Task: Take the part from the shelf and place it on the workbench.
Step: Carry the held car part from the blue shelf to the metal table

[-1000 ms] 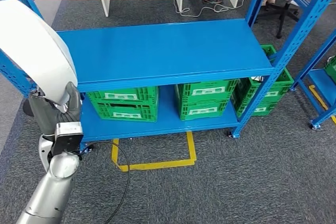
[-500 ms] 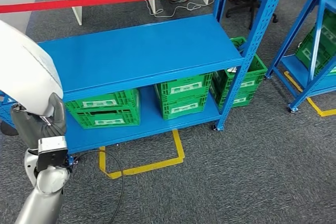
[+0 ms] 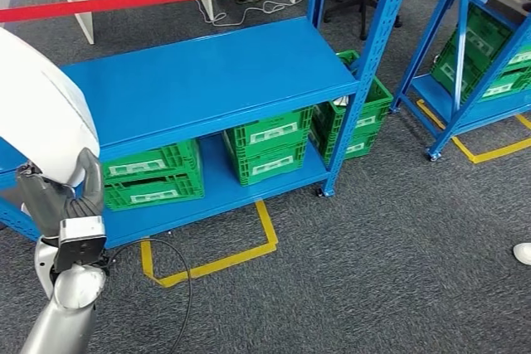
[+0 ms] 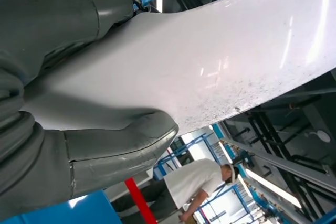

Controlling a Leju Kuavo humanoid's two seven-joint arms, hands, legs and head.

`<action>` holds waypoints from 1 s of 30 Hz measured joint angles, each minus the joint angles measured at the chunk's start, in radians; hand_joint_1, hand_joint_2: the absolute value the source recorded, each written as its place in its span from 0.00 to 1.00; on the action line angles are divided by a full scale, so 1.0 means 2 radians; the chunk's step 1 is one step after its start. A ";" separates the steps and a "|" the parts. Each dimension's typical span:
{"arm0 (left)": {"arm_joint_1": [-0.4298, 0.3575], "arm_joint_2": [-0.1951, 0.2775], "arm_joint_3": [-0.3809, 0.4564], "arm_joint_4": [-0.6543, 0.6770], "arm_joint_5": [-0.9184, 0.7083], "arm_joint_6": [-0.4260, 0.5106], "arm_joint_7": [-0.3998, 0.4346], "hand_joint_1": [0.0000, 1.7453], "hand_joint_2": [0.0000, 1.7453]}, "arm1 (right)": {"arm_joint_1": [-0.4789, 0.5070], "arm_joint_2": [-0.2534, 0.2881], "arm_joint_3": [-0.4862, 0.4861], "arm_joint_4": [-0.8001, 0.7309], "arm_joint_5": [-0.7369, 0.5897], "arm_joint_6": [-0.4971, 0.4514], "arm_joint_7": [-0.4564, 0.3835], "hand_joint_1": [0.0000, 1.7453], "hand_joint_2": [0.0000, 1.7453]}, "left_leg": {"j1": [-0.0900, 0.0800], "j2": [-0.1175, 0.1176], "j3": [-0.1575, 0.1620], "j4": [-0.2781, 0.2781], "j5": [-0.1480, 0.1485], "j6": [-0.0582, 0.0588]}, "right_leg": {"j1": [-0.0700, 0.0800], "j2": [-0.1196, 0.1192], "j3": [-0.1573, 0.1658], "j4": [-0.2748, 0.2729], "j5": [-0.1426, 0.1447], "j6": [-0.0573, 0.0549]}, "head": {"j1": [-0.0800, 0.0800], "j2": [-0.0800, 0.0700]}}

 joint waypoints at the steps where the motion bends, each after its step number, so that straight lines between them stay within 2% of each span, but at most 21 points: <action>1: 0.000 0.001 0.002 0.000 0.000 -0.001 0.001 1.00 1.00 | -0.001 0.000 0.000 0.000 0.000 0.000 -0.001 0.00 0.00 | -0.002 0.003 0.000 0.001 0.000 -0.002 | 0.001 -0.005 0.007 -0.014 0.002 -0.002 | 0.000 0.000; 3: 0.000 0.001 0.004 0.000 0.001 -0.003 0.002 1.00 1.00 | -0.003 0.000 0.000 0.000 0.001 0.000 -0.002 0.00 0.00 | -0.003 0.012 0.000 0.002 0.000 -0.006 | 0.002 0.000 0.008 -0.017 0.002 -0.008 | -0.001 0.000; 5: -0.002 0.002 0.005 0.000 0.002 -0.004 0.003 1.00 1.00 | -0.003 0.000 0.000 0.000 0.001 0.000 -0.003 0.00 0.00 | -0.001 0.007 -0.002 0.009 -0.008 -0.012 | 0.001 0.009 0.007 -0.018 0.004 -0.014 | -0.001 0.000; 7: -0.004 0.003 0.006 0.000 0.004 -0.007 0.004 1.00 1.00 | -0.004 0.000 0.000 0.000 0.003 0.000 -0.005 0.00 0.00 | 0.001 -0.012 -0.018 0.050 -0.036 -0.017 | -0.001 0.017 0.006 -0.020 0.007 -0.020 | -0.003 0.000; 9: -0.006 0.004 0.007 0.000 0.008 -0.016 0.006 1.00 1.00 | -0.006 0.000 0.000 0.000 0.005 0.000 -0.009 0.00 0.00 | 0.002 -0.024 -0.046 0.117 -0.068 -0.019 | -0.001 0.027 0.004 -0.019 0.009 -0.022 | -0.004 0.000; 10: -0.007 0.005 0.007 0.001 0.010 -0.021 0.008 1.00 1.00 | -0.006 0.000 0.000 0.000 0.006 0.001 -0.012 0.00 0.00 | 0.002 -0.025 -0.055 0.140 -0.074 -0.019 | -0.001 0.033 0.004 -0.019 0.009 -0.023 | -0.004 0.000; 11: -0.009 0.006 0.007 0.001 0.011 -0.027 0.008 1.00 1.00 | -0.006 0.000 0.000 0.000 0.007 0.001 -0.015 0.00 0.00 | 0.002 -0.026 -0.057 0.145 -0.070 -0.018 | -0.001 0.038 0.003 -0.019 0.009 -0.023 | -0.004 0.000; 12: -0.011 0.006 0.006 0.002 0.013 -0.034 0.007 1.00 1.00 | -0.005 0.000 0.001 0.000 0.007 0.002 -0.018 0.00 0.00 | 0.002 -0.027 -0.050 0.131 -0.057 -0.017 | -0.001 0.043 0.004 -0.018 0.010 -0.022 | -0.004 0.000; 13: -0.014 0.008 0.006 0.002 0.015 -0.040 0.006 1.00 1.00 | -0.006 0.000 0.001 0.000 0.008 0.004 -0.020 0.00 0.00 | 0.002 -0.030 -0.036 0.101 -0.037 -0.016 | -0.001 0.048 0.004 -0.018 0.010 -0.022 | -0.004 0.000; 15: -0.021 0.011 0.005 0.002 0.019 -0.053 0.003 1.00 1.00 | -0.006 0.000 0.001 0.000 0.009 0.007 -0.022 0.00 0.00 | 0.003 -0.046 -0.008 0.037 -0.010 -0.012 | 0.000 0.058 0.002 -0.015 0.010 -0.019 | -0.004 0.000; 17: -0.028 0.013 0.005 0.004 0.022 -0.061 0.000 1.00 1.00 | -0.006 0.000 0.001 0.000 0.010 0.009 -0.021 0.00 0.00 | 0.003 -0.057 0.002 0.010 -0.007 -0.010 | -0.001 0.066 -0.004 -0.014 0.013 -0.013 | -0.004 0.000; 18: -0.031 0.013 0.004 0.004 0.023 -0.063 -0.001 1.00 1.00 | -0.006 0.000 0.001 0.000 0.010 0.009 -0.020 0.00 0.00 | 0.003 -0.055 0.002 0.006 -0.007 -0.009 | -0.001 0.069 -0.007 -0.014 0.014 -0.010 | -0.004 0.000; 19: -0.034 0.014 0.004 0.005 0.024 -0.066 -0.002 1.00 1.00 | -0.005 0.000 0.001 0.000 0.010 0.009 -0.019 0.00 0.00 | 0.003 -0.051 0.001 0.005 -0.006 -0.006 | -0.002 0.069 -0.010 -0.014 0.015 -0.007 | -0.004 0.000; 21: -0.039 0.014 0.001 0.006 0.023 -0.073 -0.003 1.00 1.00 | -0.003 -0.001 0.001 0.000 0.012 0.010 -0.012 0.00 0.00 | 0.005 -0.042 0.001 0.001 -0.002 0.000 | -0.002 0.055 -0.020 0.000 0.004 -0.002 | -0.001 0.000; 23: -0.038 0.017 -0.002 0.006 0.023 -0.083 -0.005 1.00 1.00 | -0.004 -0.002 0.001 0.000 0.012 0.013 -0.004 0.00 0.00 | 0.005 -0.032 0.001 0.000 -0.001 0.004 | -0.002 0.035 -0.046 0.054 -0.025 0.002 | 0.001 0.000; 24: -0.034 0.019 -0.004 0.005 0.023 -0.090 -0.006 1.00 1.00 | -0.004 -0.002 0.001 0.000 0.011 0.015 -0.001 0.00 0.00 | 0.005 -0.027 0.001 0.000 -0.001 0.004 | -0.002 0.031 -0.061 0.088 -0.040 0.003 | 0.002 0.000; 25: -0.028 0.022 -0.006 0.004 0.025 -0.097 -0.007 1.00 1.00 | -0.003 -0.002 0.001 0.000 0.010 0.016 0.000 0.00 0.00 | 0.004 -0.021 0.001 0.000 -0.002 0.004 | -0.003 0.029 -0.073 0.113 -0.048 0.004 | 0.001 0.000; 26: -0.023 0.024 -0.008 0.001 0.028 -0.104 -0.009 1.00 1.00 | -0.002 -0.002 0.001 0.000 0.010 0.018 0.001 0.00 0.00 | 0.004 -0.016 0.001 0.000 -0.002 0.004 | -0.003 0.028 -0.076 0.122 -0.047 0.005 | 0.002 0.000; 27: -0.018 0.027 -0.009 -0.002 0.031 -0.110 -0.011 1.00 1.00 | -0.001 -0.002 0.001 0.000 0.009 0.019 0.002 0.00 0.00 | 0.004 -0.012 0.001 0.000 -0.002 0.004 | -0.003 0.026 -0.070 0.111 -0.037 0.005 | 0.002 0.000; 29: -0.014 0.031 -0.012 -0.008 0.037 -0.119 -0.014 1.00 1.00 | 0.000 -0.002 0.001 0.000 0.009 0.020 0.002 0.00 0.00 | 0.004 -0.005 0.002 0.001 -0.004 0.002 | -0.002 0.014 -0.034 0.046 -0.007 0.003 | 0.002 0.000; 30: -0.014 0.033 -0.012 -0.010 0.039 -0.122 -0.014 1.00 1.00 | -0.001 -0.002 0.001 0.000 0.009 0.020 0.002 0.00 0.00 | 0.002 -0.002 0.002 0.002 -0.005 0.000 | 0.000 0.007 -0.017 0.015 0.002 0.001 | 0.002 0.000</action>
